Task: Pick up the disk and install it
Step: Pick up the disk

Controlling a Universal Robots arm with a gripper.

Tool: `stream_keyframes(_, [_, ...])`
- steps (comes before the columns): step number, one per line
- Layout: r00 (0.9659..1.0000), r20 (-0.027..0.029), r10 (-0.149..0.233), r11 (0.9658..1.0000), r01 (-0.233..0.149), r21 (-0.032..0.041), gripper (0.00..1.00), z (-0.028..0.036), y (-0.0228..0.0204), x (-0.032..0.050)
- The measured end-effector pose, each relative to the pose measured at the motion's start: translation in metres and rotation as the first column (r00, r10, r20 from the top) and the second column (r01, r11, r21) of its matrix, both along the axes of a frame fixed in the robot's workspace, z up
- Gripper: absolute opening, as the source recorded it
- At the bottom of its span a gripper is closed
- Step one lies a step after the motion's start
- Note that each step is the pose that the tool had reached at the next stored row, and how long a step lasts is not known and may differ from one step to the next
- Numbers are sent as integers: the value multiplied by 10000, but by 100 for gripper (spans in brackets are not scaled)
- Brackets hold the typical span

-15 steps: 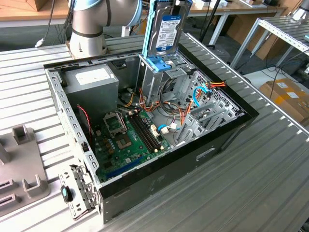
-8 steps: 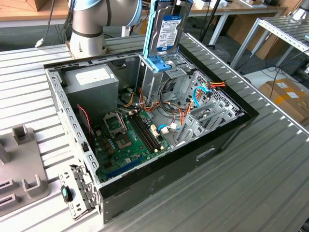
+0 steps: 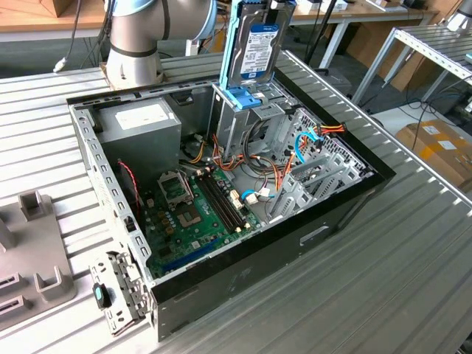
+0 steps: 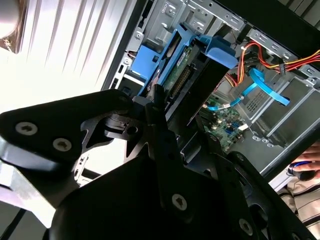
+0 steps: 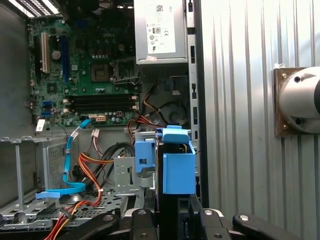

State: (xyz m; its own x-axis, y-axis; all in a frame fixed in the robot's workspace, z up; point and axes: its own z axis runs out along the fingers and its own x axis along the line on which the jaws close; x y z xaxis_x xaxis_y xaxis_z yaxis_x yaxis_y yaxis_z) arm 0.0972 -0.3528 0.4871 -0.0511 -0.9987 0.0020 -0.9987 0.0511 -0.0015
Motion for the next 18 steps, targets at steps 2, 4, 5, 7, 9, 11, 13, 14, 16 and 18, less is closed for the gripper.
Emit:
stream_keyframes(2, [10000,-1,0,10000,0,-8,35,0,-13,0])
stream_keyframes(4, [10000,-1,0,10000,0,-26,35,0,-31,0])
stream_keyframes(5, [10000,-1,0,10000,0,-34,35,0,-38,0])
stream_keyframes(7, [10000,-1,0,10000,0,-49,35,0,-53,0])
stream_keyframes(9, [10000,-1,0,10000,0,-66,35,0,-73,0])
stream_keyframes(11, [10000,-1,0,10000,0,-82,35,0,-95,0])
stream_keyframes(13, [10000,-1,0,10000,0,-94,35,0,-111,0])
stream_keyframes(14, [10000,-1,0,10000,0,-98,35,0,-120,0])
stream_keyframes(16, [10000,0,0,9999,0,-109,35,0,-143,0])
stream_keyframes(18, [10000,-1,0,9999,0,-122,35,0,-170,0])
